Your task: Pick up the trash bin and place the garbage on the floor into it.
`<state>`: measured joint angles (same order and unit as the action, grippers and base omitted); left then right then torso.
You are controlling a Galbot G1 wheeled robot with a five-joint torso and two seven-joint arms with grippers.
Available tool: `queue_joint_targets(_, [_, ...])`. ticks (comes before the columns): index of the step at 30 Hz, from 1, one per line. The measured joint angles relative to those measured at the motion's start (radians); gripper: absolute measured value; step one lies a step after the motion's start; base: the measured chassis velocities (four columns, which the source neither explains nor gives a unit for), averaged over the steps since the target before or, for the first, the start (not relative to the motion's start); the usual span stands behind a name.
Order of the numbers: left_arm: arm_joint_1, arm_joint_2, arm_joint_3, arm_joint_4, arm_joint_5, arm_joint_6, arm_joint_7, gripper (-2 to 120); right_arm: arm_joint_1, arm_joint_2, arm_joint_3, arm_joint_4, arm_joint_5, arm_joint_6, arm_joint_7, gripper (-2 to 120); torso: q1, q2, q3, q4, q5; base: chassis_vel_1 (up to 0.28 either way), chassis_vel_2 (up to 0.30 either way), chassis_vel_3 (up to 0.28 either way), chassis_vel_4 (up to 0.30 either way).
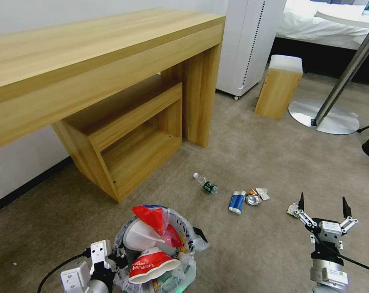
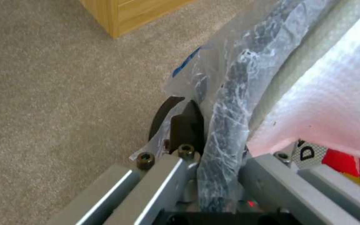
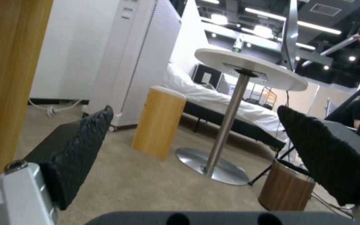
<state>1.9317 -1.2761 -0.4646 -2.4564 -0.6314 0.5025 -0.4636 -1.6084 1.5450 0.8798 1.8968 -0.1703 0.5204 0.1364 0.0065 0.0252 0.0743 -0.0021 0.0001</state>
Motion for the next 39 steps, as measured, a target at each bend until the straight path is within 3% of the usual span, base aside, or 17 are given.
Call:
queue_joint_targets(22, [0.000, -0.016, 0.031, 0.021, 0.054, -0.004, 0.010, 0, 0.014, 0.005, -0.018, -0.035, -0.002, 0.018, -0.035, 100, 0.000, 0.000, 0.000, 0.0000, 0.0000, 0.000, 0.000, 0.000, 0.000])
queue_joint_targets(39, [-0.020, 0.025, -0.032, 0.012, -0.026, -0.002, -0.011, 0, 0.022, -0.019, -0.020, -0.035, 0.016, 0.002, -0.046, 100, 0.000, 0.000, 0.000, -0.0001, -0.0002, -0.038, 0.037, 0.036, -0.039])
